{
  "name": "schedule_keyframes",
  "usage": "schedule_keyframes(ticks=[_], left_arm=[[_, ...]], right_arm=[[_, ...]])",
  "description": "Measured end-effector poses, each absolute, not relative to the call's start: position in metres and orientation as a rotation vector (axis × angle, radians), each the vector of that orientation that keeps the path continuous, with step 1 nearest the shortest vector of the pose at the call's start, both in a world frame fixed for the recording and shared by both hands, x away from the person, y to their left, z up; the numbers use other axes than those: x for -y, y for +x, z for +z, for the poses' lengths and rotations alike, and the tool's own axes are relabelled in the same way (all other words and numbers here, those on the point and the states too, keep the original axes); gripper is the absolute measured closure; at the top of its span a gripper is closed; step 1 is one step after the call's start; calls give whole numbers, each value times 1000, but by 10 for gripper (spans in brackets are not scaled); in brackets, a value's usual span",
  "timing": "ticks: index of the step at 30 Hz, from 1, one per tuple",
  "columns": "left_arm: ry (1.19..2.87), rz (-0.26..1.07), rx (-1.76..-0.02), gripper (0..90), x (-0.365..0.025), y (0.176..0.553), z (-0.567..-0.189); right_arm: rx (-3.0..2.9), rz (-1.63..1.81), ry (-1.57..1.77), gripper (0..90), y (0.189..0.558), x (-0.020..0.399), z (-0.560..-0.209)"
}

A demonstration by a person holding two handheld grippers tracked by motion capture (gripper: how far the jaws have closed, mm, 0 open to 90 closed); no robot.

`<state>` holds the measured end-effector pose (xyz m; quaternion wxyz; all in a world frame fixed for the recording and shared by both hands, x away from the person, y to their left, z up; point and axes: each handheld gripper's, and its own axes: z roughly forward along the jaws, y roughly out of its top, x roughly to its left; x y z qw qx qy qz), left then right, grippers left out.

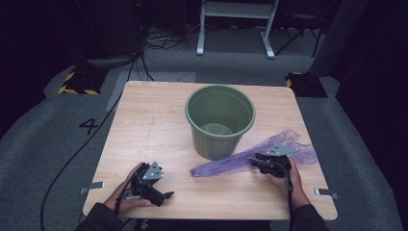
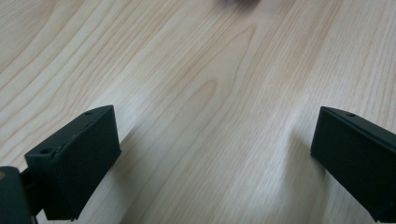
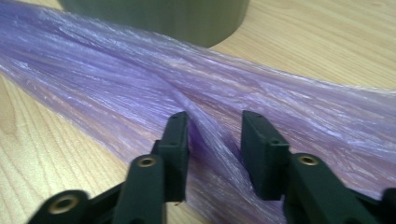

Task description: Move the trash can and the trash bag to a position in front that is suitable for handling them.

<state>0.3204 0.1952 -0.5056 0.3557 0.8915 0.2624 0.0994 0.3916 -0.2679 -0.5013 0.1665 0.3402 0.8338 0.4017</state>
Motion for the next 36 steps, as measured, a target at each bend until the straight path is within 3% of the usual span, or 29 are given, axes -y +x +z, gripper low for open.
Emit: schedule_keyframes(ticks=[1, 2, 4, 8, 20, 25, 32, 35, 36], left_arm=[[2300, 259, -685, 9, -197, 319, -506], [2301, 263, -685, 9, -199, 318, -506], [2301, 265, -689, 9, -202, 317, -506], [2301, 263, -683, 6, -204, 317, -506], [2304, 254, -679, 0, -202, 319, -506], [2303, 255, -681, 0, -202, 320, -506], [2303, 256, -681, 0, -201, 320, -506], [2302, 257, -683, 0, -201, 320, -506], [2303, 259, -685, 1, -201, 320, -506]], right_arm=[[-2364, 1133, 969, 519, 391, 270, -500], [-2364, 1133, 969, 519, 391, 270, -500], [-2348, 1146, 973, 404, 389, 271, -498], [-2318, 1178, 886, 286, 380, 266, -485], [-2426, 1216, 899, 182, 398, 254, -498], [-2459, 1199, 929, 189, 405, 255, -502], [-2463, 1119, 939, 281, 409, 250, -503], [-2442, 1123, 941, 410, 409, 251, -502], [-2419, 1123, 965, 500, 409, 252, -502]])
